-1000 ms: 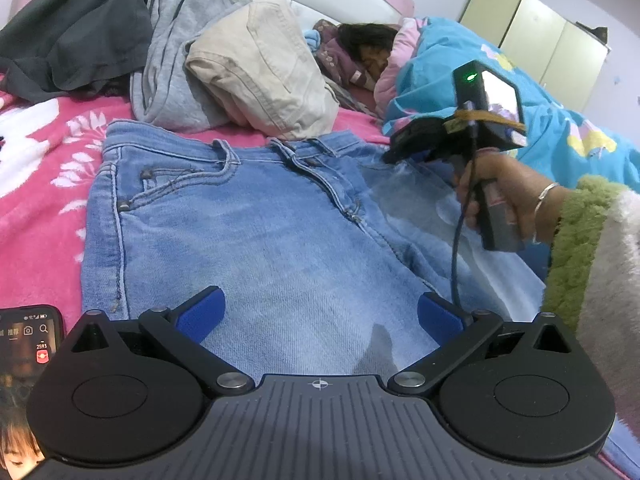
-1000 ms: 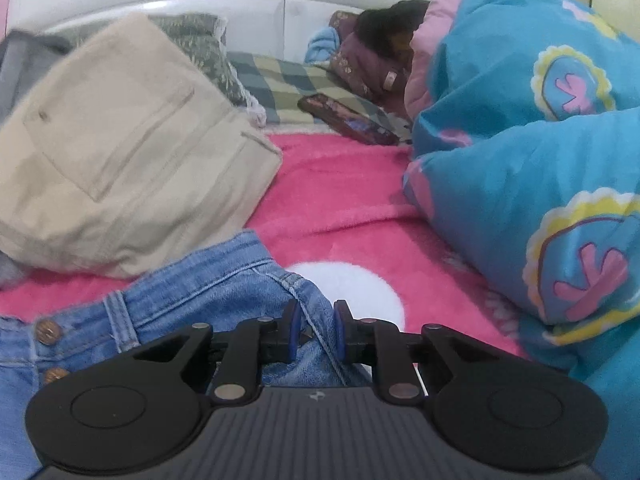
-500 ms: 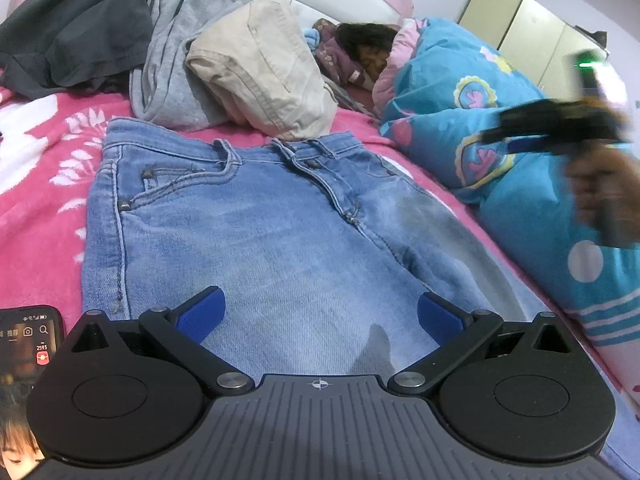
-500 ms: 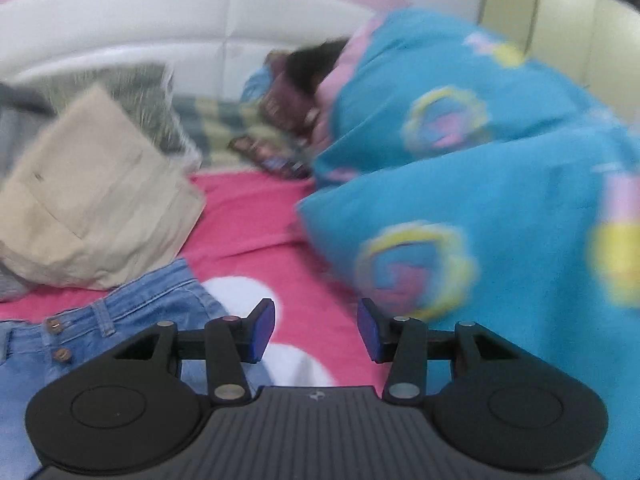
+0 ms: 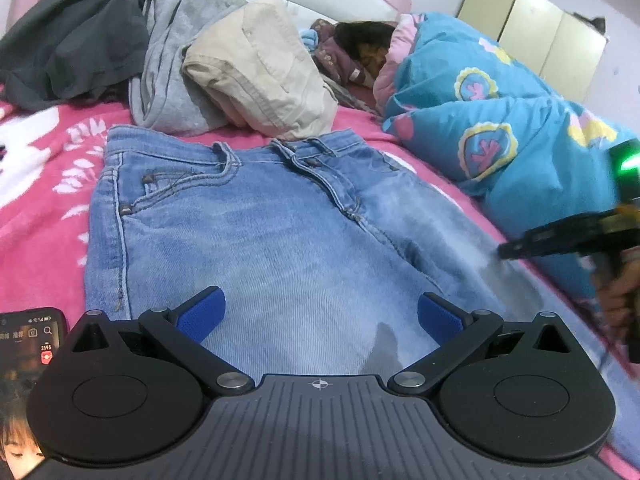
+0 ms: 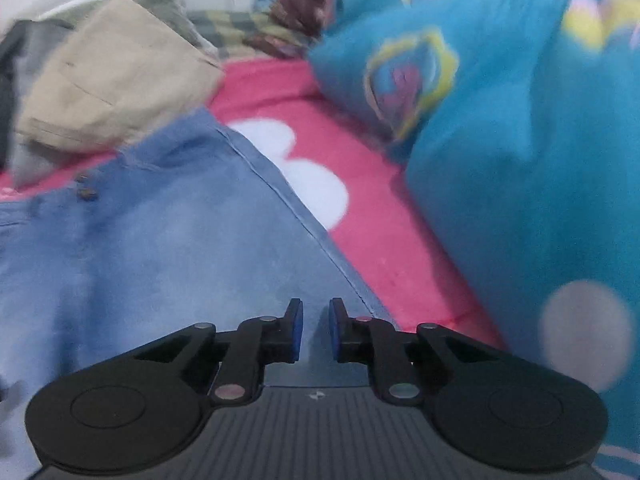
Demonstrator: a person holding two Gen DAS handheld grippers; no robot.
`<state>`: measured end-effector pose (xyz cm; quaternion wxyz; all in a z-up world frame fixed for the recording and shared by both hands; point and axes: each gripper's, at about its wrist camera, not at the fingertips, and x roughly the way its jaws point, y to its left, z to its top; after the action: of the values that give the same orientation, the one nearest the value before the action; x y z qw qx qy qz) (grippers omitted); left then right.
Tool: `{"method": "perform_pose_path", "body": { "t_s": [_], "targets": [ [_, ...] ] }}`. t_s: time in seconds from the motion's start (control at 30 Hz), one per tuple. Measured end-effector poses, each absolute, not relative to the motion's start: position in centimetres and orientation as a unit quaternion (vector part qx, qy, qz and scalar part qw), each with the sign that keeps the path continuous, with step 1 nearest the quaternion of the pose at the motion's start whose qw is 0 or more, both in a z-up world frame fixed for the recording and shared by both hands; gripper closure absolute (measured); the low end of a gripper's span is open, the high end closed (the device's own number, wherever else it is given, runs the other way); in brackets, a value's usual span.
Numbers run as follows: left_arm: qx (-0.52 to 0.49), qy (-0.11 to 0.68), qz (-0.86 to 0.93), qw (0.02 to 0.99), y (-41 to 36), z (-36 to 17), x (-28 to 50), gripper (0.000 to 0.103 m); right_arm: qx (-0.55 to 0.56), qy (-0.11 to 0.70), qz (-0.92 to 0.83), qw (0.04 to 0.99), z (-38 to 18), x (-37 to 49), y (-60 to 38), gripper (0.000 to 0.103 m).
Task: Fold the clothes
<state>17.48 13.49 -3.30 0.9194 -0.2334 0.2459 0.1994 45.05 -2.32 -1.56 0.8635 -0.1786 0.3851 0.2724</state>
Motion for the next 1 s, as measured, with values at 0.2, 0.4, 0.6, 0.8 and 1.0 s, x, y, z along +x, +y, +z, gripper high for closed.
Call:
{"method": "perform_pose_path", "body": {
  "t_s": [0.2, 0.4, 0.6, 0.8, 1.0],
  "targets": [
    [-0.224, 0.248, 0.204, 0.920, 13.3, -3.3, 17.7, 0.000, -0.150, 0.363, 0.227, 0.891, -2.1, 46.3, -2.3, 0.089],
    [-0.218, 0.247, 0.206, 0.921, 13.1, -3.3, 17.7, 0.000, -0.125, 0.363, 0.258, 0.887, -1.7, 45.4, -0.5, 0.089],
    [-0.219, 0.242, 0.198, 0.924, 13.0, -2.9, 17.2, 0.000, -0.143, 0.340, 0.177, 0.912, -0.1, 44.5, -1.4, 0.089],
    [-0.230, 0.249, 0.117, 0.934, 11.7, -2.3, 16.3, 0.000, -0.129, 0.290, 0.177, 0.932, 7.4, 35.5, -7.4, 0.089],
    [-0.194, 0.286, -0.028, 0.938, 8.2, -2.1, 15.6, 0.000, -0.120, 0.219, 0.120, 0.961, 16.0, 24.0, -16.0, 0.088]
  ]
}}
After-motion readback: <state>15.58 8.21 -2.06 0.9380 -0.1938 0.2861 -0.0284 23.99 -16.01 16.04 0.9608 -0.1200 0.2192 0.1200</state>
